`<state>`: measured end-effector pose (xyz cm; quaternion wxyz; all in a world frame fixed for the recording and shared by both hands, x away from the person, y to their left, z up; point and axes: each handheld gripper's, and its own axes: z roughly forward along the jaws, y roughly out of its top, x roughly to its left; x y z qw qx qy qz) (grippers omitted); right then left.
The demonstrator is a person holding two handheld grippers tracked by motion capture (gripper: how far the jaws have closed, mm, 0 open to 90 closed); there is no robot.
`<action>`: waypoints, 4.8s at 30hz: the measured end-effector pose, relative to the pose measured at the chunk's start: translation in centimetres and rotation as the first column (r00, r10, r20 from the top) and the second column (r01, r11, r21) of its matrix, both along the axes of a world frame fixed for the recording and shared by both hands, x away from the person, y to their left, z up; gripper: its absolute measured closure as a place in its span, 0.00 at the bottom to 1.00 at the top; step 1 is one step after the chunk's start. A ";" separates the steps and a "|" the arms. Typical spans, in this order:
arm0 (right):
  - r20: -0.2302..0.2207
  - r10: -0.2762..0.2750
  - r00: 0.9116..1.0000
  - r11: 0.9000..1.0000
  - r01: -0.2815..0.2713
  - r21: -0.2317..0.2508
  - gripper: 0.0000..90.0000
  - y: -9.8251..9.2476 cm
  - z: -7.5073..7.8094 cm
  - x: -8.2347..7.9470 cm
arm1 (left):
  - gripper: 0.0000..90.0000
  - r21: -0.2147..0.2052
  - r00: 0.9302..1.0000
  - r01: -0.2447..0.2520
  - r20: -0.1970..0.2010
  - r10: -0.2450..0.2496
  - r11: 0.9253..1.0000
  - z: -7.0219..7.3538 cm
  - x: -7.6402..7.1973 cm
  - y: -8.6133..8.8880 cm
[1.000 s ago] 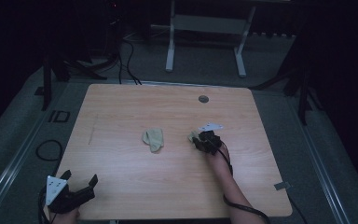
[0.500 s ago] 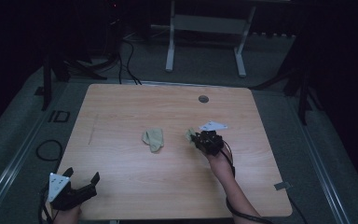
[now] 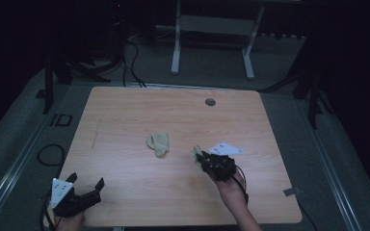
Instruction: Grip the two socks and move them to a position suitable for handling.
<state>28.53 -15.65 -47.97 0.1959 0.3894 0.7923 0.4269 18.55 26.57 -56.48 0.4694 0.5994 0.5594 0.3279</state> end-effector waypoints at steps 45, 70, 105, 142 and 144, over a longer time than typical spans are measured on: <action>-0.182 0.205 0.962 0.969 -0.225 -0.102 0.55 6.0 -8.1 -3.4 | 0.09 0.003 0.981 0.186 -0.051 -0.185 0.983 0.1 0.7 -3.2; -0.143 0.278 0.950 0.946 -0.296 -0.132 0.70 6.4 -7.3 -4.3 | 1.00 0.061 0.735 0.657 -0.274 -0.621 0.751 1.1 2.3 -16.3; -0.043 0.157 0.987 0.988 -0.157 -0.005 0.99 -0.4 -2.4 -4.5 | 1.00 0.094 0.693 0.683 -0.393 -0.604 0.724 -0.4 4.5 -17.3; -0.140 0.131 0.981 0.987 -0.143 -0.076 1.00 -3.6 -5.6 -4.8 | 0.98 0.053 0.700 0.665 -0.392 -0.597 0.745 -0.3 4.8 -18.5; -0.150 0.110 0.982 0.985 -0.128 -0.116 1.00 -3.7 -6.6 -4.5 | 0.98 0.041 0.703 0.658 -0.391 -0.594 0.752 -0.4 4.9 -18.3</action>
